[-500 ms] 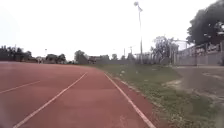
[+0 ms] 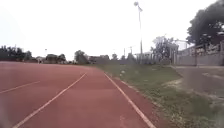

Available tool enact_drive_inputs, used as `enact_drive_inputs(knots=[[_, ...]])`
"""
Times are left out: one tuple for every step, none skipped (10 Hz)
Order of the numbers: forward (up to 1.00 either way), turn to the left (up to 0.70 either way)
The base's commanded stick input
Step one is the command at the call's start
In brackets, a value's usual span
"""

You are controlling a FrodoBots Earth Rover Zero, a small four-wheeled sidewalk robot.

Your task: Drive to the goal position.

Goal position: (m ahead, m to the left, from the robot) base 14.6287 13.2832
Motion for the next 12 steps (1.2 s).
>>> enact_drive_inputs(knots=[[0.45,0.00],[0.45,0.00],[0.45,0.00],[0.45,0.00],[0.45,0.00],[0.45,0.00],[0.45,0.00],[0.45,0.00],[0.45,0.00],[0.45,0.00],[0.45,0.00],[0.45,0.00]])
